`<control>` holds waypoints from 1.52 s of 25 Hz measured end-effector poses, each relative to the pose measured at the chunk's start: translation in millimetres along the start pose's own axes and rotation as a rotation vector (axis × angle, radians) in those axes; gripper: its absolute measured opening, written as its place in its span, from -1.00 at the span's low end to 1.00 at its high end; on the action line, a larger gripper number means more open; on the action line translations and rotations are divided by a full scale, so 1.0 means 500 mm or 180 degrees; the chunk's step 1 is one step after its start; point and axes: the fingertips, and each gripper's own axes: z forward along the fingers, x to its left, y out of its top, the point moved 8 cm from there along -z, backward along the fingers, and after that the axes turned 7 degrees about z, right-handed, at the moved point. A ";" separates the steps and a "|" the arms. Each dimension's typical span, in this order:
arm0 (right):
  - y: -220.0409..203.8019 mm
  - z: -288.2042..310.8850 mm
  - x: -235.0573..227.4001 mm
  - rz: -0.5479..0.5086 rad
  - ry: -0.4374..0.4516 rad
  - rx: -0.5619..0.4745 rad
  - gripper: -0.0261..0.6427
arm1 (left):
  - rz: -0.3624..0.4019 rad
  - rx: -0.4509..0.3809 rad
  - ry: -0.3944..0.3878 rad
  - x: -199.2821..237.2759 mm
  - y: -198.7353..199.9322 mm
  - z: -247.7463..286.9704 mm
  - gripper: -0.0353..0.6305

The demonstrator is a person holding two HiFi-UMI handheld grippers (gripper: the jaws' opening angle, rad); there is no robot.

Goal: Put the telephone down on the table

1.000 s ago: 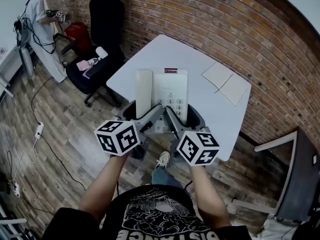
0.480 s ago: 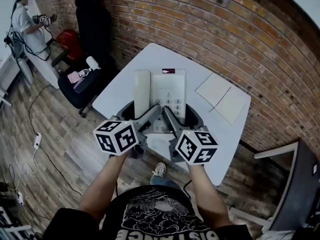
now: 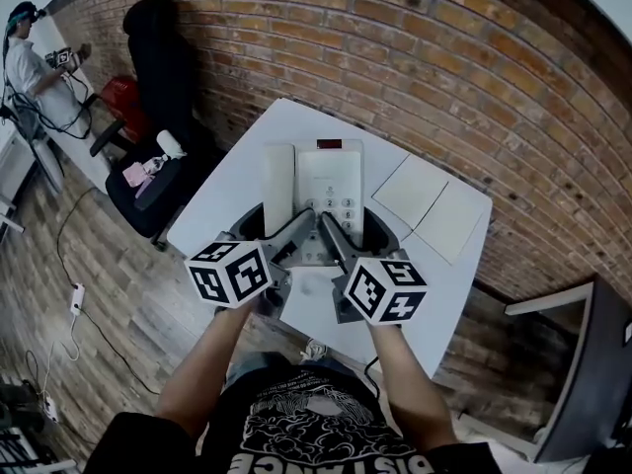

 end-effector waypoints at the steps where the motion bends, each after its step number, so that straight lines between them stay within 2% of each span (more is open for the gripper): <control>1: 0.002 0.004 -0.007 0.0014 -0.0010 0.0001 0.01 | -0.0001 0.0017 -0.0004 0.001 0.000 0.009 0.27; 9: 0.011 0.039 -0.049 0.0130 -0.0122 -0.0039 0.01 | 0.0054 0.0153 -0.0089 0.022 0.008 0.073 0.27; 15: 0.003 0.091 -0.069 0.0238 -0.0330 -0.0071 0.01 | 0.0051 0.0313 -0.0259 0.075 0.015 0.129 0.27; 26: -0.026 0.242 -0.091 0.0488 -0.1000 -0.0214 0.01 | 0.0033 0.0805 -0.0799 0.238 0.039 0.270 0.27; 33: -0.070 0.306 -0.119 0.0681 -0.1417 -0.0203 0.01 | -0.0053 0.1157 -0.1104 0.316 0.007 0.347 0.27; 38: -0.095 0.331 -0.149 0.0827 -0.1616 -0.0144 0.01 | -0.0119 0.1379 -0.1206 0.346 -0.025 0.392 0.27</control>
